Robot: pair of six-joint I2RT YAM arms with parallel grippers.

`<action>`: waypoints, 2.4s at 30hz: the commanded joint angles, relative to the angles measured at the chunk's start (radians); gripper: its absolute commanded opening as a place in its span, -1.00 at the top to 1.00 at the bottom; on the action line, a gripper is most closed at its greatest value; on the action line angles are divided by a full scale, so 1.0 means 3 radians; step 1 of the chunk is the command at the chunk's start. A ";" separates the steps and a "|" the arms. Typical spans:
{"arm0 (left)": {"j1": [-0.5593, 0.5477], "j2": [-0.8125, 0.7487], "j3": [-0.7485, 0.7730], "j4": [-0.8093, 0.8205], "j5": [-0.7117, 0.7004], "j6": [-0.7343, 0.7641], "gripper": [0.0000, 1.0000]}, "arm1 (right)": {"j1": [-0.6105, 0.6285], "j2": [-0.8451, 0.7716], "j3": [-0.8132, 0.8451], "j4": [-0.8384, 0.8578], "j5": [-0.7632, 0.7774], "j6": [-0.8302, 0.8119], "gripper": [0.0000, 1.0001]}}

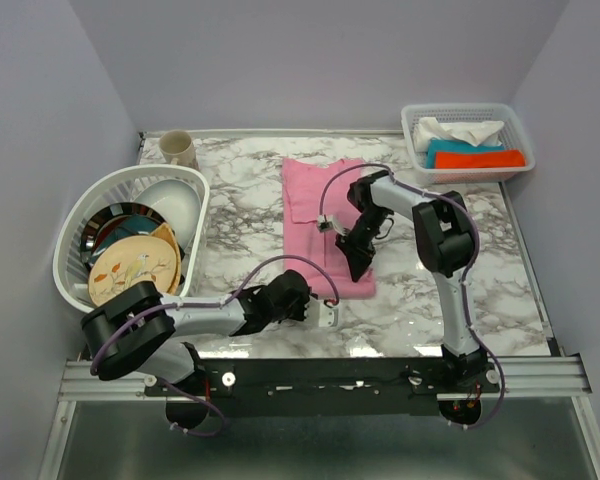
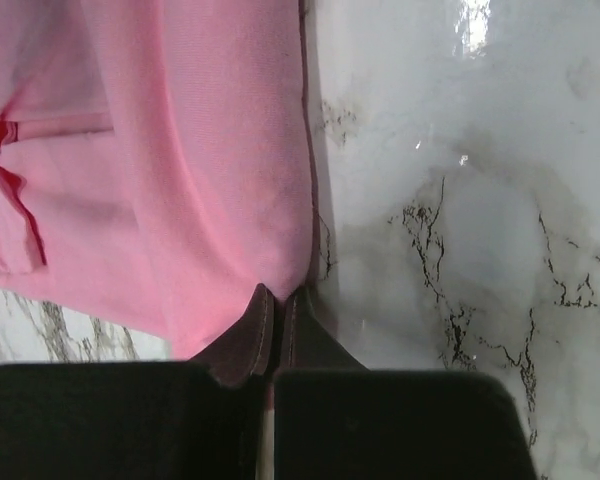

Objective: Roll the t-shirts
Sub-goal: Roll the T-shirt to the center of the board.

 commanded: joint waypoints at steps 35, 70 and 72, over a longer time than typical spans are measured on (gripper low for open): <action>0.1304 0.0648 0.1816 -0.2199 0.2575 -0.0810 1.00 | 0.0638 -0.3715 -0.3883 0.4175 0.0617 0.0103 -0.45; 0.1703 0.1128 0.2368 -0.3655 0.3106 -0.0182 1.00 | 0.0619 -0.3137 -0.3260 0.2865 0.0717 -0.0033 0.66; 0.1754 0.1205 0.2460 -0.3803 0.3163 -0.0171 1.00 | 0.0481 -0.3106 -0.3102 0.2638 0.0541 -0.0152 0.70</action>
